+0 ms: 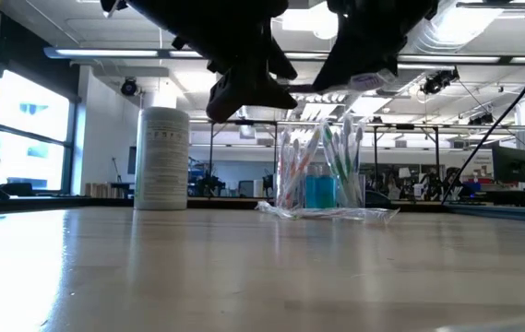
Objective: Pick & Place toothbrushing station
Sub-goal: Put the violet toothbrush into the transparent organizer
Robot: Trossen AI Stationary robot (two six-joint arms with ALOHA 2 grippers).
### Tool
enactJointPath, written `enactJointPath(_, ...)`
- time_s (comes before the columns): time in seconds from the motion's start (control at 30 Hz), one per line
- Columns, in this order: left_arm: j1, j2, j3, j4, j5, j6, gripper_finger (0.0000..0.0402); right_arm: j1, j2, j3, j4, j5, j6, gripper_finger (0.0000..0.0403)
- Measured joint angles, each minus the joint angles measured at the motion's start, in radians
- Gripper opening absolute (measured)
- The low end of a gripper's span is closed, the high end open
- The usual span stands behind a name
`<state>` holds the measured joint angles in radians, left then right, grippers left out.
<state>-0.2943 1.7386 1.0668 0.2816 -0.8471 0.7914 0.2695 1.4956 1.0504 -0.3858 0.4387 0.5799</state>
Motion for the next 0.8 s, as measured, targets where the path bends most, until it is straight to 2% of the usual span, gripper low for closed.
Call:
enactJointPath(0.23,0.000,0.000,0.000,-0.009,0.000,0.010,0.0244,0.008,0.000,0.000,0.023,-0.019,-0.009,0.0008)
enactJointPath(0.37,0.000,0.000,0.000,-0.022,0.000,-0.014,0.0228,0.008,0.000,0.000,0.022,-0.019,-0.008,0.0007)
enactJointPath(0.57,0.000,0.000,0.000,-0.022,0.000,-0.018,0.0164,0.007,0.000,0.000,0.013,0.001,-0.006,0.0007)
enactJointPath(0.8,-0.001,0.001,-0.001,-0.035,0.006,-0.014,0.0060,0.007,0.001,0.000,0.006,0.007,-0.004,0.0007)
